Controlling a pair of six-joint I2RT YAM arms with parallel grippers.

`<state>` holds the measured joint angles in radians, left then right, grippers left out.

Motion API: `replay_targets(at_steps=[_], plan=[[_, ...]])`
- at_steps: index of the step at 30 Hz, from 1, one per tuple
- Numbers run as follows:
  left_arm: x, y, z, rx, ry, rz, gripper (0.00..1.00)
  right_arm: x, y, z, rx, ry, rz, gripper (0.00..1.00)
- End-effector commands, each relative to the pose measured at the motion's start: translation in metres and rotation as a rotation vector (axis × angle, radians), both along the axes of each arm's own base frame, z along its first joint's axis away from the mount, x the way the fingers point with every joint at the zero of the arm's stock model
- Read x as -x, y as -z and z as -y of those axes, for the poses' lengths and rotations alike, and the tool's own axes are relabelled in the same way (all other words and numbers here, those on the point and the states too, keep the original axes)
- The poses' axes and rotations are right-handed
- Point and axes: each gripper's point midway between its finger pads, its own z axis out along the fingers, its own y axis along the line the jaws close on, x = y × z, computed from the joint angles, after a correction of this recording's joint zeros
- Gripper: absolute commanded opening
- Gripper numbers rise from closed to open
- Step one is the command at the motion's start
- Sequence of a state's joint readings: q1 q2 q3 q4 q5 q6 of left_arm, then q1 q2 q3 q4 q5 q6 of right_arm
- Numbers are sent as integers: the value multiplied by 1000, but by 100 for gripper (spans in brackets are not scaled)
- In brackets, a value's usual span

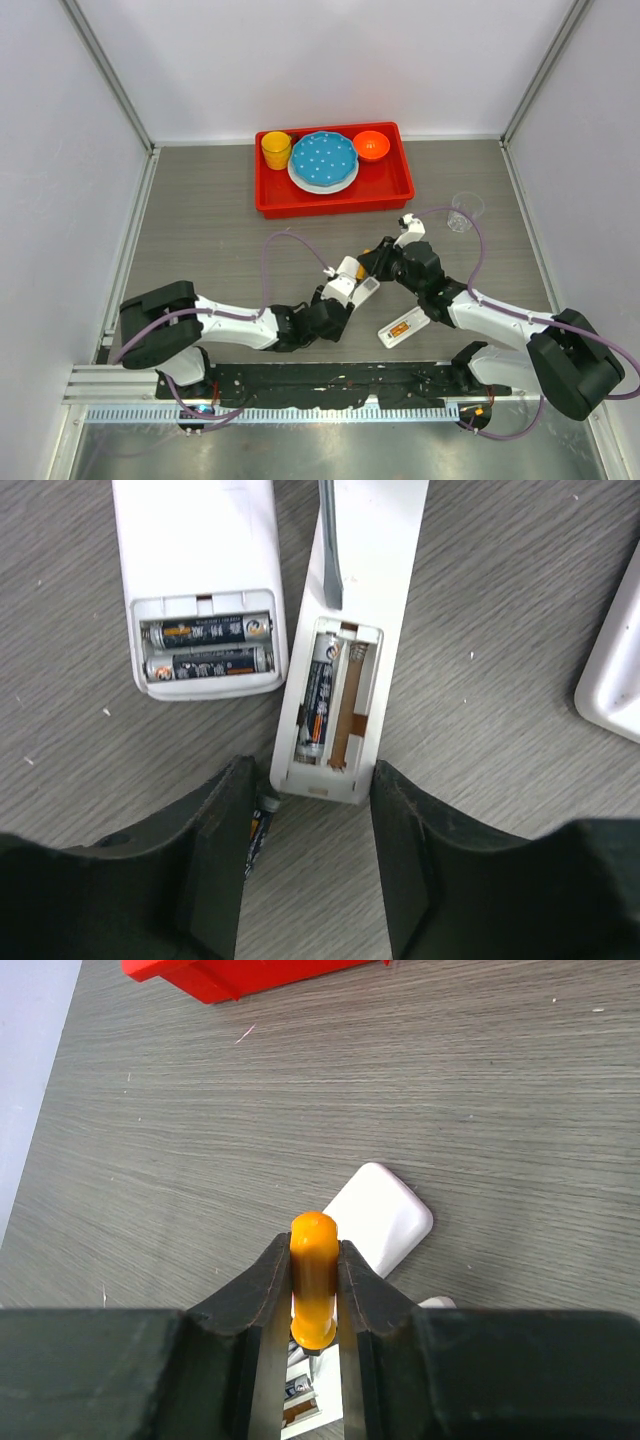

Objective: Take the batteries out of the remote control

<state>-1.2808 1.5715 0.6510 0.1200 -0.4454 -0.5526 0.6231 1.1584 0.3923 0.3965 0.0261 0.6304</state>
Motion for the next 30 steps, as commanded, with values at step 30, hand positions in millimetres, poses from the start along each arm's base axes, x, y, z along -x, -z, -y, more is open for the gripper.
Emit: replay_targets(at_steps=[30], plan=[[19, 16, -13, -31, 38, -78, 54, 8, -26, 4, 8, 62, 114, 1]])
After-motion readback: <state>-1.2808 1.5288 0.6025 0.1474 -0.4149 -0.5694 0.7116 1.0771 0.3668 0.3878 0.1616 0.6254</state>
